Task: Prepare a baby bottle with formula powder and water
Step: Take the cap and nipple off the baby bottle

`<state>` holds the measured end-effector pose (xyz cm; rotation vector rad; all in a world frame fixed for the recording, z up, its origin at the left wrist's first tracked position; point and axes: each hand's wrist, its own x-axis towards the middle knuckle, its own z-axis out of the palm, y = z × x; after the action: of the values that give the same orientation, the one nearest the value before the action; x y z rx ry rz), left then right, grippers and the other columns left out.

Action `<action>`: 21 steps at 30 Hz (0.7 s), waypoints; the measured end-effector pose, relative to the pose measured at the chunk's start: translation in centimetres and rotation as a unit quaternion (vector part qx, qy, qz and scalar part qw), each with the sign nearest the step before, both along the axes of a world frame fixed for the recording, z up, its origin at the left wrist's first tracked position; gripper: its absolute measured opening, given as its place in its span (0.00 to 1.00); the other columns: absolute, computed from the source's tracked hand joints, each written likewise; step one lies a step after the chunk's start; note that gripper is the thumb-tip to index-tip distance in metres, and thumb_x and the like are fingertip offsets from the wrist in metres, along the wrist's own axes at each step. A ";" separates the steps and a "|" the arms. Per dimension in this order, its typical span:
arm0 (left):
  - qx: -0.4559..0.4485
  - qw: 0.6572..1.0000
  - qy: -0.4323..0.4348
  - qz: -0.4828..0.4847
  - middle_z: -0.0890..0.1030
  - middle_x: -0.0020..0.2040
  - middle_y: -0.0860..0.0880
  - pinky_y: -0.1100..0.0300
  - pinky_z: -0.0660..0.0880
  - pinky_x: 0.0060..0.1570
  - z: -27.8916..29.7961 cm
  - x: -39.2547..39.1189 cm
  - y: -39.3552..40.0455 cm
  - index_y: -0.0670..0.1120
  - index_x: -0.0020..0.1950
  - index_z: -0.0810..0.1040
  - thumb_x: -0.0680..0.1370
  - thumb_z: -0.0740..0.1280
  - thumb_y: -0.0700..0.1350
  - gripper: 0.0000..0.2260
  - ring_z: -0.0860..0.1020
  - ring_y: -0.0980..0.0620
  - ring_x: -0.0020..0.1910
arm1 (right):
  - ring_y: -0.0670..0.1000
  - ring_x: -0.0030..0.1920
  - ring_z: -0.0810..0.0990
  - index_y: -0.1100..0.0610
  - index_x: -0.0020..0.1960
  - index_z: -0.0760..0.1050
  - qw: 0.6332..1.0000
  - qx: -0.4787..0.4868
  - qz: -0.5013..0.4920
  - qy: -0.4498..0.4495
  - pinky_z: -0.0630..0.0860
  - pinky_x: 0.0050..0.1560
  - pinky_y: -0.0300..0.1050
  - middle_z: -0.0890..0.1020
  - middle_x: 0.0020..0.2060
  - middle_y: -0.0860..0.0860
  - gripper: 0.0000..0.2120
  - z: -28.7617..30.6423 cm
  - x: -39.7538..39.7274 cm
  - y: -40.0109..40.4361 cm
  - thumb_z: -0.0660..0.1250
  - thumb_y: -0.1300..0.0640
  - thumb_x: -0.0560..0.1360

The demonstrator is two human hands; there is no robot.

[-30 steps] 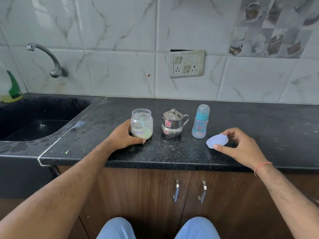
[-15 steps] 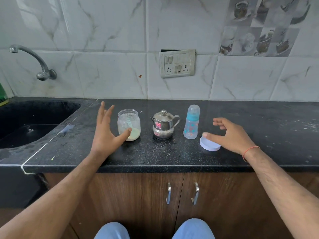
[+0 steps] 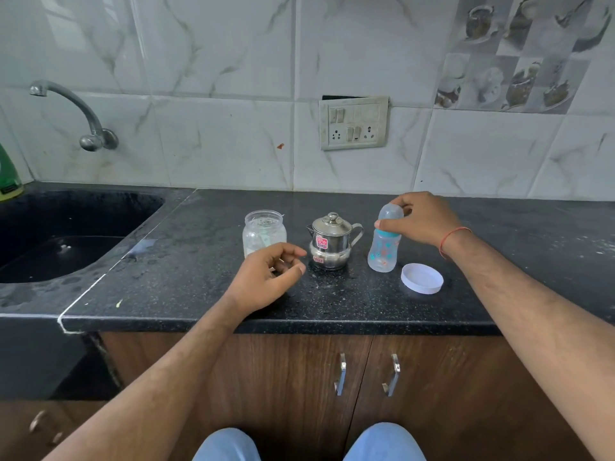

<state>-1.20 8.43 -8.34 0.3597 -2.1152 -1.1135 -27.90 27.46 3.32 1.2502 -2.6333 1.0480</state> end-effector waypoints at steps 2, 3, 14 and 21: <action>0.005 1.000 -0.004 -0.007 0.87 0.48 0.61 0.69 0.77 0.48 -0.2 -0.1 0.1 0.53 0.60 0.87 0.82 0.77 0.43 0.09 0.79 0.62 0.41 | 0.46 0.48 0.84 0.48 0.50 0.86 1.000 -0.015 0.008 0.007 0.80 0.47 0.44 0.87 0.46 0.43 0.16 0.6 1.4 0.4 0.83 0.42 0.67; 0.006 1.000 -0.005 -0.013 0.88 0.50 0.61 0.68 0.77 0.47 -0.2 -0.2 0.1 0.53 0.61 0.86 0.82 0.77 0.43 0.10 0.78 0.62 0.40 | 0.46 0.48 0.85 0.48 0.50 0.86 1.000 -0.016 0.022 0.006 0.80 0.46 0.43 0.87 0.46 0.44 0.16 0.8 2.2 0.5 0.83 0.42 0.67; 0.021 0.991 -0.084 -0.101 0.90 0.60 0.55 0.56 0.84 0.64 0.0 0.1 -0.1 0.50 0.72 0.82 0.76 0.83 0.51 0.25 0.88 0.57 0.60 | 0.42 0.42 0.86 0.46 0.49 0.87 0.981 0.040 0.185 0.030 0.84 0.48 0.42 0.89 0.41 0.41 0.18 0.7 11.4 -5.1 0.82 0.37 0.65; -0.011 0.991 -0.113 -0.064 0.88 0.55 0.60 0.72 0.79 0.56 -0.1 -0.2 -0.6 0.53 0.66 0.84 0.77 0.82 0.53 0.19 0.85 0.67 0.56 | 0.46 0.44 0.87 0.48 0.51 0.86 0.974 0.084 0.196 0.081 0.84 0.53 0.52 0.89 0.43 0.43 0.17 1.1 12.2 -6.7 0.82 0.41 0.69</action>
<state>-1.41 7.80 -8.45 0.3577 -2.3772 -1.1682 -15.69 20.78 4.45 1.8613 -2.4514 0.7262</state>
